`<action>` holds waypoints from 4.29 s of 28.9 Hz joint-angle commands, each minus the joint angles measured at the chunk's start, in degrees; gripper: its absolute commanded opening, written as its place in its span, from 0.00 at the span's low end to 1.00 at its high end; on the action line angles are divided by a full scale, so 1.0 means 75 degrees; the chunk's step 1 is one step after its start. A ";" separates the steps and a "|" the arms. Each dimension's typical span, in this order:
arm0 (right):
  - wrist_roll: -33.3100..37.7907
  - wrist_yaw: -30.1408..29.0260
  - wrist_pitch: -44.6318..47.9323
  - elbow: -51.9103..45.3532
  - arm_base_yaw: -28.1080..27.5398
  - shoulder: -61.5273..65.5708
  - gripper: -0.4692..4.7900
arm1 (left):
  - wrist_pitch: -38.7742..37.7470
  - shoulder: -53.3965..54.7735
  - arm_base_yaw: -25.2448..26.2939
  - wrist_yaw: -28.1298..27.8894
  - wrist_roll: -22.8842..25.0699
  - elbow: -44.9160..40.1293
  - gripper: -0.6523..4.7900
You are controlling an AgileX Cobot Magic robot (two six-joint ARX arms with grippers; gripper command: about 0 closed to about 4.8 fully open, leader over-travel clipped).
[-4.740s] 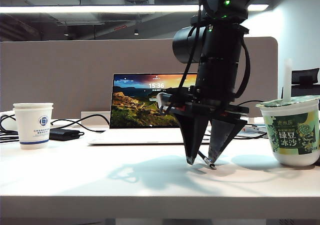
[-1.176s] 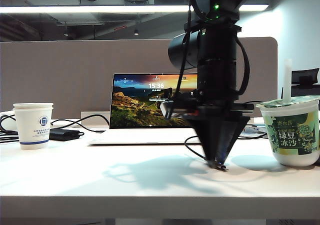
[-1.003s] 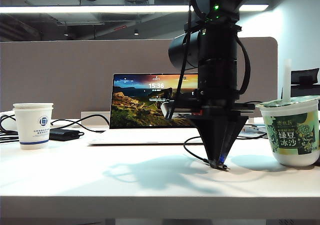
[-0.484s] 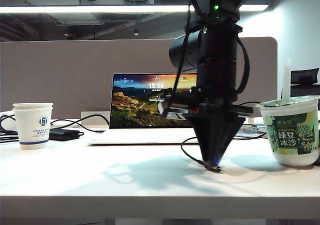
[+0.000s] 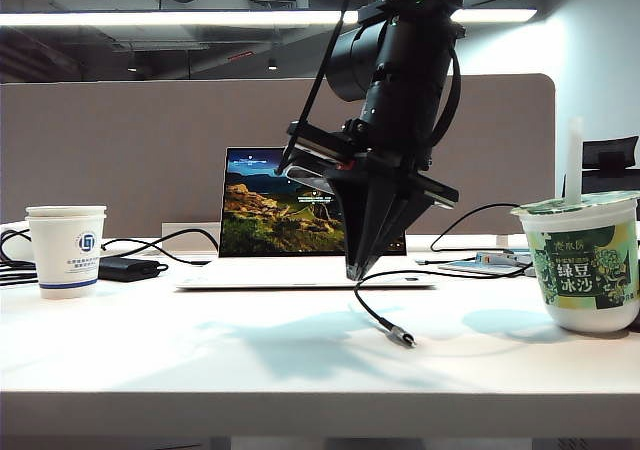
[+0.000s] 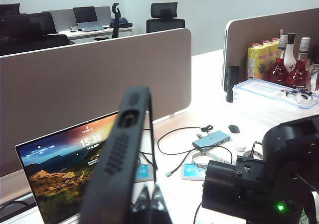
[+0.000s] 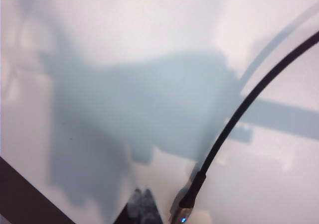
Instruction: Pick up the black phone, pick up the charger plug, insert the charger plug into the phone's charging port, and finally place the connected phone back on the desk.
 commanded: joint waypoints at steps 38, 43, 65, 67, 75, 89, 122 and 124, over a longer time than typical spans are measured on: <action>0.0254 0.1224 -0.0364 -0.0207 0.0198 0.0370 0.48 | 0.0329 -0.0041 0.0017 0.0015 0.0029 0.0061 0.11; 0.0259 0.1615 -0.0323 -0.0210 0.0256 0.0382 0.48 | 0.0329 -0.0044 0.0020 0.0012 0.0195 0.0061 0.11; 0.1291 0.1988 -0.0047 -0.0210 0.0417 0.0382 0.48 | 0.0329 -0.0044 0.0017 0.0017 0.0195 0.0061 0.11; 0.1411 0.1988 0.0000 -0.0210 0.0417 0.0385 0.48 | 0.0332 -0.0044 0.0017 0.0015 0.0198 0.0061 0.11; 0.1498 0.1982 -0.0003 -0.0210 0.0423 0.0385 0.48 | 0.0332 -0.0044 0.0020 0.0015 0.0195 0.0061 0.11; 0.1512 0.1964 -0.0079 -0.0221 0.0662 0.0423 0.46 | 0.0338 -0.0044 0.0020 0.0017 0.0198 0.0061 0.11; 0.1212 0.1492 -0.0082 -0.0565 0.0629 0.0379 0.08 | 0.0332 -0.0044 0.0017 0.0020 0.0195 0.0061 0.11; 0.1215 0.1198 -0.0085 -0.0548 0.0595 0.0335 0.08 | 0.0329 -0.0044 0.0017 0.0017 0.0195 0.0061 0.11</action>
